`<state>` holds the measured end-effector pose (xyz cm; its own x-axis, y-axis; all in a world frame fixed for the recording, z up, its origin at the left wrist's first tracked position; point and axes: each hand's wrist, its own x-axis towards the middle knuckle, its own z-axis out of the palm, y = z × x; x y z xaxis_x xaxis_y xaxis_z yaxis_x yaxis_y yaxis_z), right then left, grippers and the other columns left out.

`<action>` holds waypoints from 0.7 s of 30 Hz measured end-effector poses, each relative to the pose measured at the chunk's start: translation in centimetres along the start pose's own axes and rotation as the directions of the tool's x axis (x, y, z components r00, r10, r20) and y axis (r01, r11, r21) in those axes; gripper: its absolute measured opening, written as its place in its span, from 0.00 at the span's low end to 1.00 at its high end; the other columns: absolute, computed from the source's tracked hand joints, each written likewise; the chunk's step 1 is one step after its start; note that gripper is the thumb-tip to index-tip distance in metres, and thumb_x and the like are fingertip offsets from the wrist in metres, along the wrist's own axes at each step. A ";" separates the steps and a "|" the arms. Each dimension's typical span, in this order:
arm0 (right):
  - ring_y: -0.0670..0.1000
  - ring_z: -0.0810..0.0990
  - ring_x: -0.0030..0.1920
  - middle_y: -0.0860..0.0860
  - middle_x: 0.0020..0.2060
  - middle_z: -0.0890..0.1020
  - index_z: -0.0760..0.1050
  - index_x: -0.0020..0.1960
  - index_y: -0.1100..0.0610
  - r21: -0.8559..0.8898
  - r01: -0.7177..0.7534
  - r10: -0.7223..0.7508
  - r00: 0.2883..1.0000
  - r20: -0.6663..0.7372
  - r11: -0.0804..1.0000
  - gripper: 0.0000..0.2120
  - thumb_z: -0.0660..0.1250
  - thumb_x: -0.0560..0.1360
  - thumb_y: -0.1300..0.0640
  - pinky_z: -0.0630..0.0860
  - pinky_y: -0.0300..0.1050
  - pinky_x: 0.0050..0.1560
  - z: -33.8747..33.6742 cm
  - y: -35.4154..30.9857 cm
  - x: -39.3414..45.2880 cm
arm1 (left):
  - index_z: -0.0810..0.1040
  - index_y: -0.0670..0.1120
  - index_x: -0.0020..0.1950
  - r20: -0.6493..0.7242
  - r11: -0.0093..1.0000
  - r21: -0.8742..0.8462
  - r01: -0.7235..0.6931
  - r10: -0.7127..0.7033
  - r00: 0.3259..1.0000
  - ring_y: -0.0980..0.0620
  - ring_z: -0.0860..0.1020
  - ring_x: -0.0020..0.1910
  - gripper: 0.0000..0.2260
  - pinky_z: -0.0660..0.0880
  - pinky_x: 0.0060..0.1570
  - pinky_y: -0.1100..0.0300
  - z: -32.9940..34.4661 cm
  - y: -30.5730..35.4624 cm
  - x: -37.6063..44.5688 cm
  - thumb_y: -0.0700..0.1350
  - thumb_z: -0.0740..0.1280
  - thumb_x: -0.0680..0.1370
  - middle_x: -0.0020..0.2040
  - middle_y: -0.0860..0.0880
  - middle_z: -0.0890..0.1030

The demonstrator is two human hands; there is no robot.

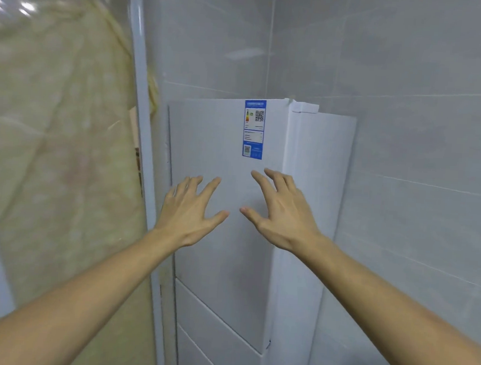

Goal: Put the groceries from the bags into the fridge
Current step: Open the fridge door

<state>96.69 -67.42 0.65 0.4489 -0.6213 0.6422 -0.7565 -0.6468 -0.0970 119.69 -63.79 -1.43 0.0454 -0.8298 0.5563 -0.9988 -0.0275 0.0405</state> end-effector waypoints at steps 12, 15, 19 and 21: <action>0.56 0.59 0.79 0.53 0.80 0.63 0.58 0.82 0.50 -0.057 0.212 -0.207 0.975 0.073 0.976 0.36 0.61 0.80 0.35 0.62 0.54 0.76 15.9 -8.5 14.3 | 0.51 0.59 0.83 -0.009 0.989 -0.063 0.136 -0.137 0.991 0.43 0.60 0.79 0.39 0.65 0.73 0.44 8.6 -18.6 5.4 0.74 0.48 0.75 0.79 0.44 0.63; 0.56 0.60 0.79 0.53 0.80 0.63 0.58 0.82 0.50 -0.130 0.200 -0.187 0.977 0.102 0.971 0.35 0.62 0.80 0.37 0.61 0.54 0.77 20.0 -9.7 18.9 | 0.51 0.58 0.83 0.010 0.980 -0.159 0.119 -0.119 0.993 0.44 0.61 0.79 0.39 0.67 0.72 0.44 12.1 -23.3 8.7 0.73 0.49 0.75 0.79 0.45 0.63; 0.58 0.60 0.80 0.55 0.79 0.65 0.60 0.80 0.53 -0.290 0.263 -0.205 0.954 0.218 0.920 0.33 0.64 0.80 0.43 0.56 0.53 0.80 24.5 -11.6 25.9 | 0.50 0.55 0.83 0.066 0.951 -0.287 0.113 -0.098 0.993 0.47 0.65 0.75 0.37 0.73 0.65 0.48 16.2 -28.1 12.5 0.70 0.54 0.78 0.76 0.47 0.66; 0.58 0.61 0.79 0.56 0.78 0.67 0.62 0.79 0.55 -0.364 0.319 -0.236 0.938 0.255 0.875 0.31 0.65 0.79 0.45 0.53 0.53 0.81 26.3 -12.3 29.4 | 0.52 0.53 0.83 0.129 0.913 -0.390 0.124 -0.079 0.989 0.48 0.66 0.74 0.35 0.74 0.63 0.50 18.2 -29.5 14.3 0.67 0.56 0.80 0.75 0.47 0.67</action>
<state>131.74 -89.33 0.76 0.7206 -0.5428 0.4314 -0.6919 -0.6031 0.3970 149.44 -85.02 -9.80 0.1217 -0.8898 0.4398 -0.8986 0.0894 0.4295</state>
